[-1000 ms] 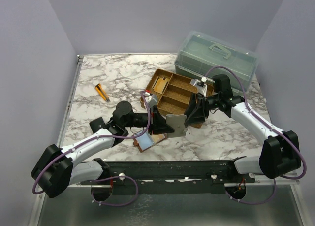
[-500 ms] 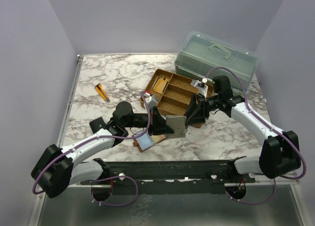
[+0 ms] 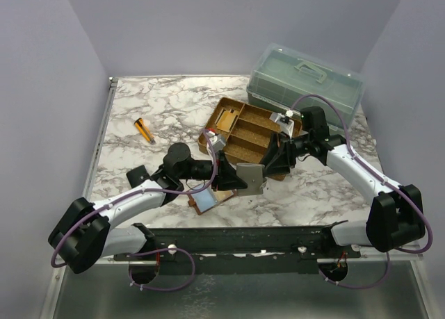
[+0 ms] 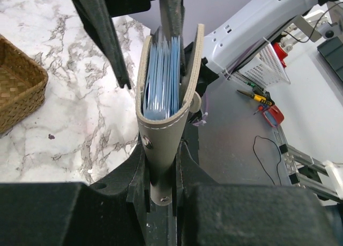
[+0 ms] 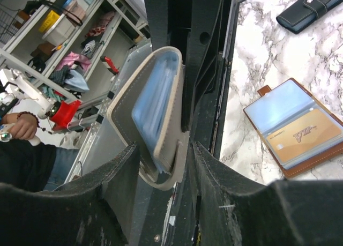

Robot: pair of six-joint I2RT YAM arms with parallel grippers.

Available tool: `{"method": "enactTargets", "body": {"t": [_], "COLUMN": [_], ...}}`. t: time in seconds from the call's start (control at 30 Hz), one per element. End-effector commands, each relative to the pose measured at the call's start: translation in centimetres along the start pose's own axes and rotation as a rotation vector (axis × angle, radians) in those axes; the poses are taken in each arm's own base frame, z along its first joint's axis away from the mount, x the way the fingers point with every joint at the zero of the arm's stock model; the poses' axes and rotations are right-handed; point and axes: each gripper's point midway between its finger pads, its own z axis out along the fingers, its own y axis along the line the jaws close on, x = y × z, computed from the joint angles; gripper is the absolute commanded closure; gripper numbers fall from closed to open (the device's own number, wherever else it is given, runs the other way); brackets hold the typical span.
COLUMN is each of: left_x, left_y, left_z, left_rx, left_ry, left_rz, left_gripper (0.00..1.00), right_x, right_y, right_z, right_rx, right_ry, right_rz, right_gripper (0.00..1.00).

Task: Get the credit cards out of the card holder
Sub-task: Open the card holder.

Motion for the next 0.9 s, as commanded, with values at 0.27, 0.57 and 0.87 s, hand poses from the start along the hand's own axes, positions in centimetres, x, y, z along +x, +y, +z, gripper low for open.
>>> {"method": "enactTargets", "body": {"t": [0.27, 0.57, 0.87], "left_x": [-2.1, -1.6, -3.2], "left_y": [2.0, 8.0, 6.2], "left_z": [0.3, -7.1, -5.2], "left_rx": [-0.101, -0.679, -0.691], "left_ry": [-0.121, -0.338, -0.438], "left_rz": [-0.017, -0.181, -0.388], "left_gripper": [0.76, 0.09, 0.01], "right_x": [-0.3, -0.1, 1.5], "right_y": [1.4, -4.1, -8.0], "right_z": [0.7, -0.7, -0.3], "right_rx": [-0.063, 0.336, 0.692], "right_ry": [0.012, 0.096, 0.323], "right_rz": [-0.02, -0.059, -0.075], "right_gripper": [0.96, 1.0, 1.0]}}
